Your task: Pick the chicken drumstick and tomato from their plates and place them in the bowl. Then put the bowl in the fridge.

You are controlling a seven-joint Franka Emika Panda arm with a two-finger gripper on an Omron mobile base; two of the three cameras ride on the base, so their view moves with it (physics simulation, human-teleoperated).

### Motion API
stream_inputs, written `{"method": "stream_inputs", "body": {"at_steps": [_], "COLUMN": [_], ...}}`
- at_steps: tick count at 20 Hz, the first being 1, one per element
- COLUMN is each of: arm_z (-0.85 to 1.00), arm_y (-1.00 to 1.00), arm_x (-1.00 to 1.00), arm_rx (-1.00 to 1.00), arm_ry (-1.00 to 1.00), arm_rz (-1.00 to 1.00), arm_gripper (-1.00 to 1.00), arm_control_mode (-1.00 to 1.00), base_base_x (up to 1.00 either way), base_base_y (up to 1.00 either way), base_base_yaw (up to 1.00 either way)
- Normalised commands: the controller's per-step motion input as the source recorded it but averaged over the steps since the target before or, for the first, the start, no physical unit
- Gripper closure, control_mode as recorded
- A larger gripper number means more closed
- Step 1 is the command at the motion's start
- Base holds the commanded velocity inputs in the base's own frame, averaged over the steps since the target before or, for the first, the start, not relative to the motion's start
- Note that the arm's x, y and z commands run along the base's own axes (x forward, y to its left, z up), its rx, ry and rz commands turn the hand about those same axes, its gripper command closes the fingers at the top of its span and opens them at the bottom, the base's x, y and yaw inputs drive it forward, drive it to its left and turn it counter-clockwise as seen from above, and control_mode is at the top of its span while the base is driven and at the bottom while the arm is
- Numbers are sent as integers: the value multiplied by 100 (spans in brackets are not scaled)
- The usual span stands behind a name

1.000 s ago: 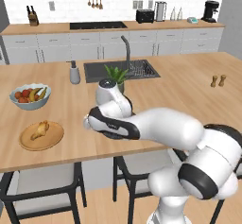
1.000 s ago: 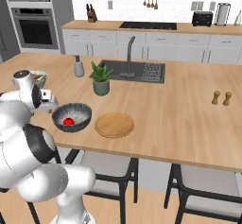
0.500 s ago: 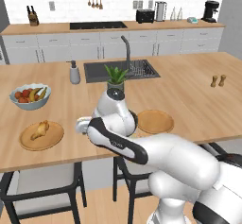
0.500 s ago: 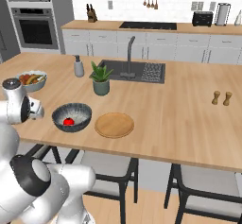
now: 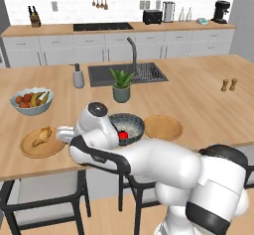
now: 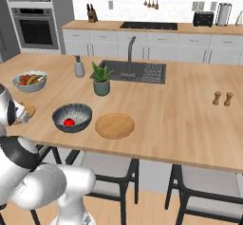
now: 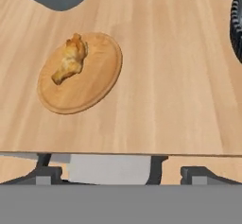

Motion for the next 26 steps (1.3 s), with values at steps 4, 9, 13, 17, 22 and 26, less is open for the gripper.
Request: {"method": "stream_inputs", "body": {"at_steps": [4,9,13,17,22,26], "arm_z": [33,20,-16,-9,-28,-36], "arm_y": [57,50,57,19,14,0], "arm_x": [55,47,43,17,2,6], "arm_rx": [0,-6,-8,-1,0,0], "arm_ry": [17,9,2,0,0,3], "arm_rz": [-14,-13,-13,-12,-7,-4], "arm_gripper": [-100,-100,-100,-100,-100,-100], "arm_control_mode": [-100,-100,-100,-100,-100,-100], "base_base_x": [0,0,0,0,0,0], "base_base_y": [0,0,0,0,0,0], "base_base_yaw": [0,0,0,0,0,0]}}
